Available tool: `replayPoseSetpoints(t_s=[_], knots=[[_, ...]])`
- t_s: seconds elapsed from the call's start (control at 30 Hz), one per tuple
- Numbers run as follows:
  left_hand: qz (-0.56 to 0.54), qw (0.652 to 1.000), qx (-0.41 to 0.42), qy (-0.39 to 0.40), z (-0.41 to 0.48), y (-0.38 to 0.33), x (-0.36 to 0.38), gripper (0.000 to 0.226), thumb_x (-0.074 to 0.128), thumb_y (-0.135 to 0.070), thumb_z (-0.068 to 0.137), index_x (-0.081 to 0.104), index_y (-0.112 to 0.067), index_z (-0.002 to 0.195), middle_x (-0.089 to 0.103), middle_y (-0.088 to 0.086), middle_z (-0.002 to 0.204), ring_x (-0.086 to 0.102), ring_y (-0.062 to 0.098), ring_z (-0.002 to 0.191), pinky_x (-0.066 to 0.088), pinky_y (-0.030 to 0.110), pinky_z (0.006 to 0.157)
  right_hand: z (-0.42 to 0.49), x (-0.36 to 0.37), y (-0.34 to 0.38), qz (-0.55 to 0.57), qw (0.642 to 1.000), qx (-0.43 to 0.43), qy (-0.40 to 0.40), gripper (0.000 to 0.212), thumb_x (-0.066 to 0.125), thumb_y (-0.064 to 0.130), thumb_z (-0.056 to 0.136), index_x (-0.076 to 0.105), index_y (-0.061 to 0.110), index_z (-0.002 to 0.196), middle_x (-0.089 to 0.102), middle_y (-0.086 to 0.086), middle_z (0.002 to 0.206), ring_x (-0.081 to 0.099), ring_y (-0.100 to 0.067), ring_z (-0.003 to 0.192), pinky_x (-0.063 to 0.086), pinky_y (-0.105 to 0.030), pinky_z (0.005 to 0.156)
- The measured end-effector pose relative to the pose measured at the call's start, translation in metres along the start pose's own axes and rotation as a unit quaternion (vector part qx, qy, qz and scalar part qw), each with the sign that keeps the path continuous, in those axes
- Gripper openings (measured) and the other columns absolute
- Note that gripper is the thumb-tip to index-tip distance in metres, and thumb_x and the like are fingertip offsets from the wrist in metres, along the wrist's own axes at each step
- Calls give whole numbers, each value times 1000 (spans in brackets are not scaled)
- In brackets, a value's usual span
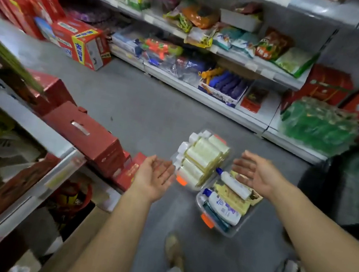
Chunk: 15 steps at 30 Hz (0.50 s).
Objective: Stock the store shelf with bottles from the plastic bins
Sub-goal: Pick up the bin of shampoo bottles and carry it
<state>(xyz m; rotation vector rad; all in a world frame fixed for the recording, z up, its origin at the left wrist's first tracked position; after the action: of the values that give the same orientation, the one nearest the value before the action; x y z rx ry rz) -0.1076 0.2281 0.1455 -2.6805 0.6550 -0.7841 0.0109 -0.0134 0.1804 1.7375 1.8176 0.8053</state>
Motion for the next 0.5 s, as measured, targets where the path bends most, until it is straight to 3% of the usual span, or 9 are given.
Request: replayPoseSetpoints(t_s=[0.1,0.33,0.5], knots=[[-3,1000,-18,-9,45,2,29,25,42,-31,103,53,-15,88,66,4,94,62,20,85,49,36,73,49,-2,25,-36,999,9,-3,15,53,23,101,58,11,93,65,-8,85,62,-21,72,46,-32,65],[-16,997,-51,-60,109,23,61,24,41,-29,105,55,-10,111,64,6,107,61,22,89,48,41,88,125,-31,51,-87,995,36,-13,9,57,22,99,58,13,98,67,-10,86,64,-23,73,49,-33,63],[-41,993,-46,-99,151,41,73,25,41,-27,106,53,-9,117,60,8,119,58,25,108,50,36,77,184,-63,60,-147,988,49,-19,7,58,21,99,56,15,95,65,-10,83,63,-23,68,47,-33,61]])
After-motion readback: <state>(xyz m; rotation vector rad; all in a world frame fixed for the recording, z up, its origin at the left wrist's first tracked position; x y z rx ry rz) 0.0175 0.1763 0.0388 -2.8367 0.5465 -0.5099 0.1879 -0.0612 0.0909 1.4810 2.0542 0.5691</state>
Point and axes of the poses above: each hand's wrist, its own z-axis towards the middle knuckle, its own x-axis out of the palm, y = z × x, the point moved 9 cm from there along z, towards the middle knuckle
